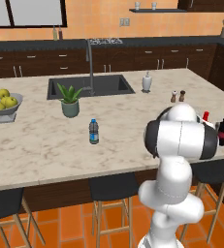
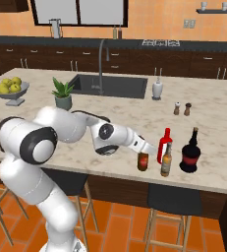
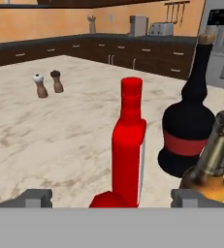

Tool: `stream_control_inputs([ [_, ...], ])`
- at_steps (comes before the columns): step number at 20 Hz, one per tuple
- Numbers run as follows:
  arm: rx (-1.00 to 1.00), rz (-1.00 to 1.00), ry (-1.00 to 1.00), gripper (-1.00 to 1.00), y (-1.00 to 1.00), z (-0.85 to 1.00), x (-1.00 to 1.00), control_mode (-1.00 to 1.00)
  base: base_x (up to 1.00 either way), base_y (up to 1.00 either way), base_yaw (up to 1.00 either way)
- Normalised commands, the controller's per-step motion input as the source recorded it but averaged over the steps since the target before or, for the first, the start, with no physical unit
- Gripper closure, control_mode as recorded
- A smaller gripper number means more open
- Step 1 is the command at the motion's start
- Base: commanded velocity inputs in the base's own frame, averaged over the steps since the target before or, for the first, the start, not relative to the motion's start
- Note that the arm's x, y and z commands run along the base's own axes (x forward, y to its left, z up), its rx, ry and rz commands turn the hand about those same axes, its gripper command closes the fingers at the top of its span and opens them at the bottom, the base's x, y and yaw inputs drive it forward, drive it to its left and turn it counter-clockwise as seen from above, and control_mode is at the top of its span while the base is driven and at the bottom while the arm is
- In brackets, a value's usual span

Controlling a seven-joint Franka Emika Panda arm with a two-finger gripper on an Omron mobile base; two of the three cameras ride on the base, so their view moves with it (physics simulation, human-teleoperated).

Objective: Move the plastic bottles in the middle to the plastics group, and the glass bottles in the middle to the glass group.

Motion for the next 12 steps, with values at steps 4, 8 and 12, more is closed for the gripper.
stream_control_inputs([
  [4,0.01,0.0,0.0,-1.0,0.11,0.82,0.0,-1.0,0.0,0.0,0.0],
  [8,0.03,0.0,0.0,-1.0,0.0,0.92,0.0,-1.0,0.0,0.0,0.0],
  [12,0.06,0.01,0.0,-1.0,0.0,1.0,0.0,-1.0,0.0,0.0,0.0],
])
